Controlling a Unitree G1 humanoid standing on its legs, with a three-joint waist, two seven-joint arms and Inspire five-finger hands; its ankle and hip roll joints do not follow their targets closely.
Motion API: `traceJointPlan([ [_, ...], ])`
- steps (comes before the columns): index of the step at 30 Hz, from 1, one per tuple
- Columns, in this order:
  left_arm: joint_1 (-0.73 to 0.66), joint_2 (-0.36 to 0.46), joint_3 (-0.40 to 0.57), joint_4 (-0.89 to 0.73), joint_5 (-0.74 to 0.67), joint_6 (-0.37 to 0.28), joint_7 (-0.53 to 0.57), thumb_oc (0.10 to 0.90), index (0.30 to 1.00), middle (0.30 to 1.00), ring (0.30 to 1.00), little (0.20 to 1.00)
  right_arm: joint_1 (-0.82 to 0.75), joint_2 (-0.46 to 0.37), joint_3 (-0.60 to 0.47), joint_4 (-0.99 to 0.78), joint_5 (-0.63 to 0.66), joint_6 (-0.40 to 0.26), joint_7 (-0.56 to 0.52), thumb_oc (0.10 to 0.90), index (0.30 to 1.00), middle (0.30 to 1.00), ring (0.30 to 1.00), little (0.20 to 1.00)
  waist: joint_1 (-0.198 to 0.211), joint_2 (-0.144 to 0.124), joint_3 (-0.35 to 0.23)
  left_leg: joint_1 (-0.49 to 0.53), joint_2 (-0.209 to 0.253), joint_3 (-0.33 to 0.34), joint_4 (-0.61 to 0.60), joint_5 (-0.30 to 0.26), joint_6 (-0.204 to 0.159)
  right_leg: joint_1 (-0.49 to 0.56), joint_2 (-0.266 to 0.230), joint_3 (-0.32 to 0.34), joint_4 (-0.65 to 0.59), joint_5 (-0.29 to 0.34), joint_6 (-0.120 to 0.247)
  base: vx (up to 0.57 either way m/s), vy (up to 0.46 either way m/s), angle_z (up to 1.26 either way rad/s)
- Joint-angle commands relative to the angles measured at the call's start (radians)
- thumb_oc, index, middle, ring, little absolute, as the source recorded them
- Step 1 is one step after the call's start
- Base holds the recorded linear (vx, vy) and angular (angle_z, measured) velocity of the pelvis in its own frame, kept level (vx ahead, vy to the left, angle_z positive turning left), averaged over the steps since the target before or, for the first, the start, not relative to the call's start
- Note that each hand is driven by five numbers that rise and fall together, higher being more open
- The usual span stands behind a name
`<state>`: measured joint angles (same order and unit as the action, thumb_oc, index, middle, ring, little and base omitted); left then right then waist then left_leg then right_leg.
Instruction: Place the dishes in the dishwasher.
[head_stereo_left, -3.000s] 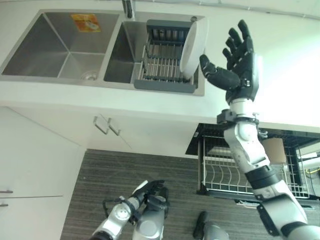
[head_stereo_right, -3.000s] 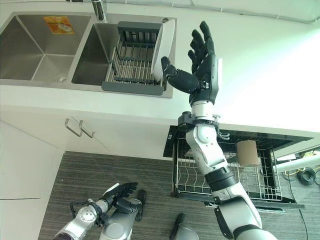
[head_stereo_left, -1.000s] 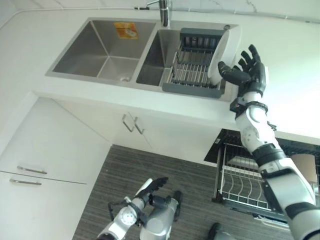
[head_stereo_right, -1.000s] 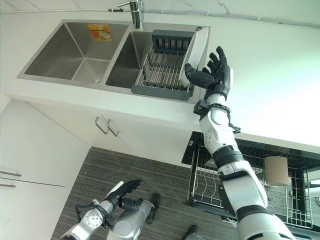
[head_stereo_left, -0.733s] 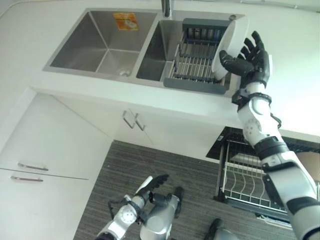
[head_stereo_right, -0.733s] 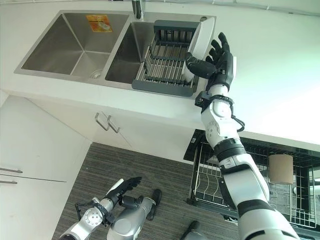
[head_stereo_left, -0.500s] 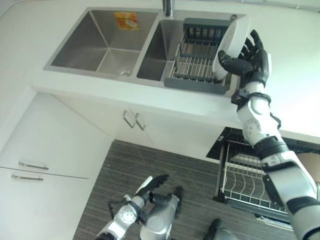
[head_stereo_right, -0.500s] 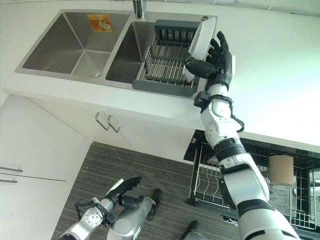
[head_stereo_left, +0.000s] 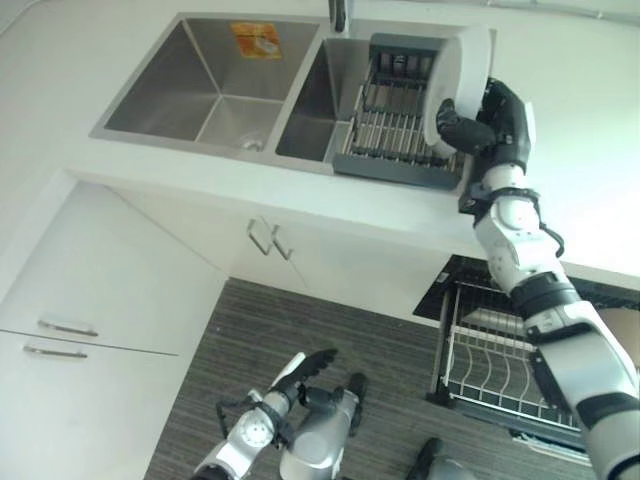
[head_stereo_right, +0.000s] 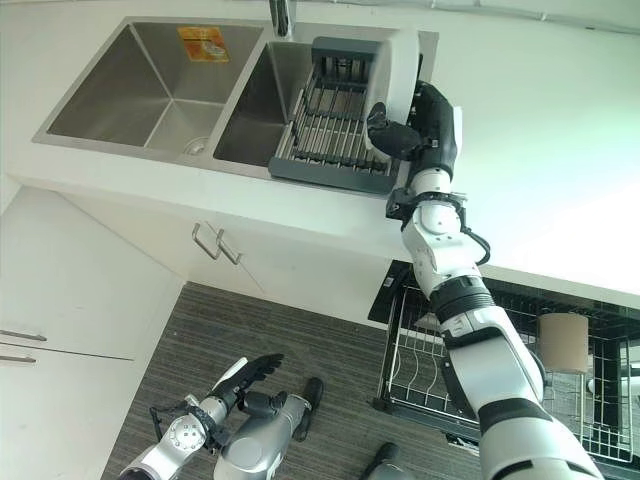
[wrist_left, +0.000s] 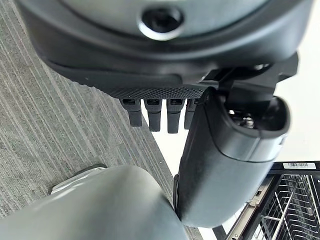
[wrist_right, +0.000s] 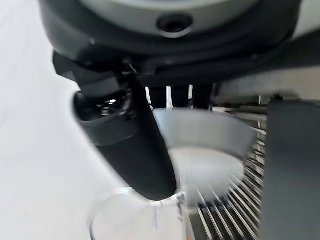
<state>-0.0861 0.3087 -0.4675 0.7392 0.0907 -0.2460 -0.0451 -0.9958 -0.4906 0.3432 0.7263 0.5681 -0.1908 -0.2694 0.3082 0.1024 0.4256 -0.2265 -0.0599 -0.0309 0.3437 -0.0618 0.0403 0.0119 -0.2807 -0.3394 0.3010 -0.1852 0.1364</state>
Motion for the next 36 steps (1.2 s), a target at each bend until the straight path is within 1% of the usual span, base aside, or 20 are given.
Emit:
traceJointPlan([
  [1,0.174,0.125,-0.097,0.058,0.094,0.073,0.013,0.800,0.900,0.900,0.900,0.900,-0.141,-0.054,0.006,-0.026,-0.036,-0.055,0.001,0.400,0.300,0.300,0.300,0.300,0.044,-0.013,-0.004,0.036,0.049,-0.090,-0.044,-0.071,-0.058,-0.061,-0.080,-0.008,-0.001,0.062,0.015,0.00,0.000,0.00],
  [5,0.175,0.122,-0.095,0.058,0.100,0.082,0.017,0.800,0.900,0.900,0.900,0.900,-0.135,-0.055,0.008,-0.017,-0.063,-0.058,-0.038,0.400,0.300,0.300,0.300,0.300,0.046,-0.016,-0.012,0.039,0.053,-0.089,-0.044,-0.073,-0.058,-0.057,-0.077,-0.012,-0.001,0.061,0.015,-0.02,-0.028,0.04],
  [6,0.179,0.117,-0.093,0.064,0.106,0.082,0.019,0.800,0.900,0.900,0.900,0.900,-0.135,-0.053,0.011,-0.011,-0.079,-0.076,-0.069,0.400,0.300,0.300,0.300,0.300,0.047,-0.017,-0.019,0.044,0.054,-0.087,-0.044,-0.075,-0.058,-0.053,-0.076,-0.015,-0.001,0.059,0.015,-0.01,-0.018,0.05],
  [8,0.181,0.115,-0.094,0.070,0.107,0.081,0.021,0.800,0.900,0.900,0.900,0.900,-0.133,-0.052,0.012,-0.008,-0.083,-0.095,-0.090,0.400,0.300,0.300,0.300,0.300,0.047,-0.017,-0.023,0.048,0.055,-0.087,-0.044,-0.077,-0.058,-0.050,-0.075,-0.015,-0.001,0.058,0.014,-0.01,-0.009,0.02],
  [10,0.185,0.111,-0.096,0.078,0.109,0.081,0.026,0.800,0.900,0.900,0.900,0.900,-0.127,-0.045,0.008,-0.006,-0.072,-0.144,-0.107,0.400,0.300,0.300,0.300,0.300,0.047,-0.017,-0.033,0.053,0.057,-0.084,-0.044,-0.079,-0.057,-0.046,-0.073,-0.014,-0.001,0.055,0.014,-0.02,-0.017,0.00],
  [11,0.189,0.109,-0.095,0.084,0.116,0.081,0.030,0.800,0.900,0.900,0.900,0.900,-0.121,-0.038,0.002,-0.017,-0.066,-0.201,-0.102,0.400,0.300,0.300,0.300,0.300,0.047,-0.018,-0.041,0.056,0.058,-0.083,-0.044,-0.082,-0.056,-0.043,-0.071,-0.015,-0.001,0.053,0.014,-0.04,-0.047,0.01],
  [12,0.190,0.106,-0.094,0.088,0.120,0.082,0.034,0.800,0.900,0.900,0.900,0.900,-0.116,-0.033,-0.003,-0.029,-0.067,-0.232,-0.095,0.400,0.300,0.300,0.300,0.300,0.047,-0.019,-0.045,0.058,0.060,-0.081,-0.044,-0.083,-0.056,-0.043,-0.070,-0.017,-0.001,0.052,0.015,-0.05,-0.065,0.00],
  [16,0.193,0.095,-0.085,0.125,0.134,0.073,0.042,0.800,0.900,0.900,0.900,0.900,-0.103,-0.001,-0.014,-0.095,-0.080,-0.312,-0.104,0.400,0.300,0.300,0.300,0.300,0.047,-0.025,-0.066,0.068,0.063,-0.077,-0.044,-0.088,-0.054,-0.036,-0.064,-0.019,-0.001,0.046,0.014,-0.04,-0.064,-0.02],
  [18,0.195,0.083,-0.071,0.160,0.154,0.066,0.053,0.800,0.900,0.900,0.900,0.900,-0.088,0.033,-0.021,-0.175,-0.090,-0.376,-0.123,0.400,0.300,0.300,0.300,0.300,0.044,-0.032,-0.092,0.079,0.068,-0.068,-0.044,-0.095,-0.052,-0.030,-0.056,-0.021,-0.001,0.038,0.014,-0.08,-0.122,0.00],
  [22,0.195,0.070,-0.053,0.195,0.184,0.061,0.063,0.800,0.900,0.900,0.900,0.900,-0.056,0.067,-0.037,-0.303,-0.103,-0.418,-0.164,0.400,0.300,0.300,0.300,0.300,0.029,-0.044,-0.124,0.093,0.077,-0.051,-0.044,-0.109,-0.052,-0.028,-0.043,-0.013,-0.001,0.028,0.013,-0.08,-0.117,-0.06],
  [25,0.194,0.056,-0.043,0.220,0.197,0.064,0.066,0.800,0.900,0.900,0.900,0.900,-0.009,0.094,-0.055,-0.431,-0.116,-0.432,-0.207,0.400,0.300,0.300,0.300,0.300,0.006,-0.057,-0.153,0.105,0.089,-0.033,-0.044,-0.122,-0.056,-0.032,-0.027,0.005,-0.001,0.020,0.009,-0.13,-0.165,-0.09],
  [27,0.191,0.049,-0.038,0.224,0.196,0.075,0.061,0.800,0.900,0.900,0.900,0.900,0.019,0.105,-0.067,-0.495,-0.117,-0.426,-0.223,0.400,0.300,0.300,0.300,0.300,-0.010,-0.063,-0.168,0.110,0.098,-0.023,-0.044,-0.128,-0.059,-0.036,-0.015,0.018,-0.001,0.015,0.006,-0.17,-0.188,-0.29],
  [28,0.181,0.035,-0.037,0.234,0.192,0.097,0.047,0.800,0.900,0.900,0.900,0.900,0.057,0.115,-0.086,-0.578,-0.122,-0.421,-0.246,0.400,0.300,0.300,0.300,0.300,-0.044,-0.072,-0.188,0.115,0.110,-0.006,-0.044,-0.135,-0.068,-0.045,0.005,0.041,-0.001,0.008,0.001,-0.27,-0.271,-0.61],
  [30,0.152,0.009,-0.036,0.275,0.152,0.143,0.012,0.800,0.900,0.900,0.900,0.900,0.115,0.117,-0.108,-0.661,-0.145,-0.421,-0.261,0.400,0.300,0.300,0.300,0.300,-0.104,-0.086,-0.215,0.120,0.132,0.029,-0.044,-0.143,-0.082,-0.058,0.032,0.072,-0.001,-0.001,-0.005,-0.30,-0.266,-0.82],
  [31,0.137,-0.006,-0.031,0.296,0.157,0.139,0.003,0.800,0.900,0.900,0.900,0.900,0.163,0.109,-0.130,-0.705,-0.162,-0.410,-0.243,0.400,0.300,0.300,0.300,0.300,-0.141,-0.092,-0.228,0.118,0.143,0.050,-0.044,-0.141,-0.086,-0.071,0.045,0.089,-0.001,0.001,-0.008,-0.21,-0.170,-0.74],
  [32,0.129,-0.012,-0.031,0.312,0.146,0.137,0.004,0.800,0.900,0.900,0.900,0.900,0.194,0.101,-0.141,-0.732,-0.171,-0.403,-0.236,0.400,0.300,0.300,0.300,0.300,-0.162,-0.096,-0.234,0.119,0.149,0.062,-0.044,-0.144,-0.087,-0.077,0.053,0.099,-0.001,0.001,-0.010,-0.15,-0.169,-0.59],
  [33,0.110,-0.030,-0.019,0.354,0.126,0.150,-0.001,0.800,0.900,0.900,0.900,0.900,0.275,0.070,-0.173,-0.798,-0.149,-0.383,-0.216,0.400,0.300,0.300,0.300,0.300,-0.205,-0.103,-0.239,0.134,0.163,0.086,-0.044,-0.156,-0.091,-0.078,0.072,0.127,-0.001,-0.004,-0.011,-0.10,-0.127,-0.55],
  [34,0.103,-0.033,-0.014,0.364,0.125,0.147,-0.003,0.800,0.900,0.900,0.900,0.900,0.297,0.061,-0.183,-0.814,-0.136,-0.380,-0.210,0.400,0.300,0.300,0.300,0.300,-0.218,-0.105,-0.242,0.131,0.165,0.091,-0.044,-0.151,-0.091,-0.084,0.076,0.135,-0.001,0.001,-0.012,-0.11,-0.178,-0.53],
  [35,0.083,-0.041,-0.003,0.386,0.133,0.104,-0.013,0.800,0.900,0.900,0.900,0.900,0.388,0.033,-0.224,-0.861,-0.087,-0.377,-0.168,0.400,0.300,0.300,0.300,0.300,-0.265,-0.114,-0.252,0.137,0.182,0.113,-0.044,-0.155,-0.094,-0.097,0.097,0.169,-0.001,0.001,-0.015,-0.11,-0.154,-0.70],
  [36,0.073,-0.048,0.000,0.383,0.097,0.110,-0.042,0.800,0.900,0.900,0.900,0.900,0.444,0.015,-0.248,-0.890,-0.072,-0.370,-0.129,0.400,0.300,0.300,0.300,0.300,-0.294,-0.117,-0.256,0.142,0.194,0.129,-0.044,-0.155,-0.097,-0.102,0.108,0.189,-0.001,0.001,-0.017,-0.11,-0.183,-0.82],
])
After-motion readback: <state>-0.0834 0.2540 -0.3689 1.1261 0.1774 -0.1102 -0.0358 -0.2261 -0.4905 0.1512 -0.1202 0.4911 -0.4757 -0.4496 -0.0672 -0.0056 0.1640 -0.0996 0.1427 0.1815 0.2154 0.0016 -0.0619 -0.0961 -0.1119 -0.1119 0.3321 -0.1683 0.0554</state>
